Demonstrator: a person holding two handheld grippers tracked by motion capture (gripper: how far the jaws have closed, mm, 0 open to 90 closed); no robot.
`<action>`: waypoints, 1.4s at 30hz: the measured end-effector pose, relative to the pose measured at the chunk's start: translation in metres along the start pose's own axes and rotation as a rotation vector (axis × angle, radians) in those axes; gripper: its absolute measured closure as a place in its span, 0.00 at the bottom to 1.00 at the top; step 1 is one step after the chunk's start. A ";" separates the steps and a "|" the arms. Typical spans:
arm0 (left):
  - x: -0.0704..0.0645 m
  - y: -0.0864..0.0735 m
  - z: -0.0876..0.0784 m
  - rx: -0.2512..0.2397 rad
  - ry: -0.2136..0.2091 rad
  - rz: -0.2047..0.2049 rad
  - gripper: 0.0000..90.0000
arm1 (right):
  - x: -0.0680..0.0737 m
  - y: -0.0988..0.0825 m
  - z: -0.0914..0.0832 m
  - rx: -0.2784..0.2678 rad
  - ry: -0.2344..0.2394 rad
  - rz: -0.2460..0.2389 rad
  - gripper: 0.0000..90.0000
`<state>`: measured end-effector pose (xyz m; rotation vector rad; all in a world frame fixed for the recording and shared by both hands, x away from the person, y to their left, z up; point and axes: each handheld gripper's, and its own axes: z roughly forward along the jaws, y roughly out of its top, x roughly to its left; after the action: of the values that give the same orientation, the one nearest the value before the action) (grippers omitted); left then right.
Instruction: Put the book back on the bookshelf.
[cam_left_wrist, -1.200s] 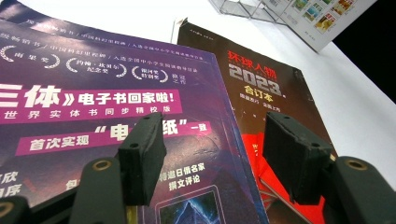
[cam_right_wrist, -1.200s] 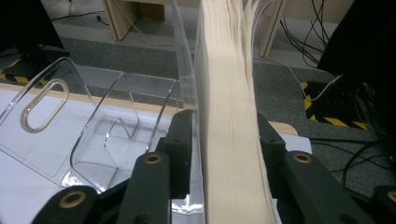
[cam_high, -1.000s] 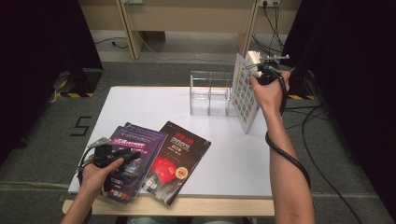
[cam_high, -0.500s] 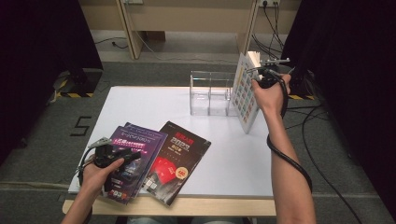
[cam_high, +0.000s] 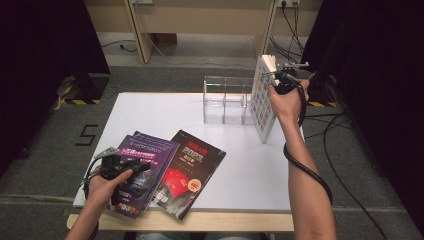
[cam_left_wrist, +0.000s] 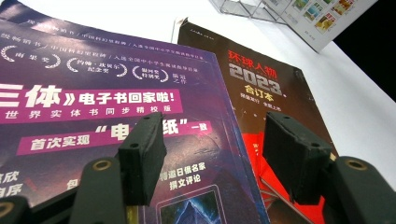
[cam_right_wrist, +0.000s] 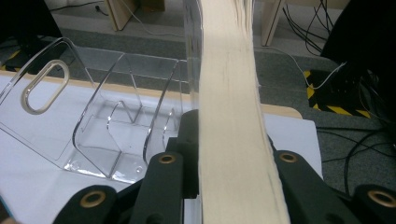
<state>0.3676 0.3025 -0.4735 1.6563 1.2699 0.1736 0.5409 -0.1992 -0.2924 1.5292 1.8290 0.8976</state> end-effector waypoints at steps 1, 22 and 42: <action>0.000 0.000 0.000 0.000 0.000 0.001 0.42 | 0.000 0.000 0.000 -0.001 -0.001 0.003 0.82; 0.004 0.000 0.000 0.003 0.004 -0.005 0.42 | 0.006 0.015 0.006 -0.083 -0.004 0.029 0.82; 0.004 0.000 0.000 0.005 0.004 -0.003 0.42 | 0.002 0.011 0.026 -0.088 -0.031 0.049 0.82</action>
<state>0.3697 0.3057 -0.4754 1.6592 1.2773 0.1721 0.5672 -0.1929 -0.2992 1.5311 1.7136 0.9590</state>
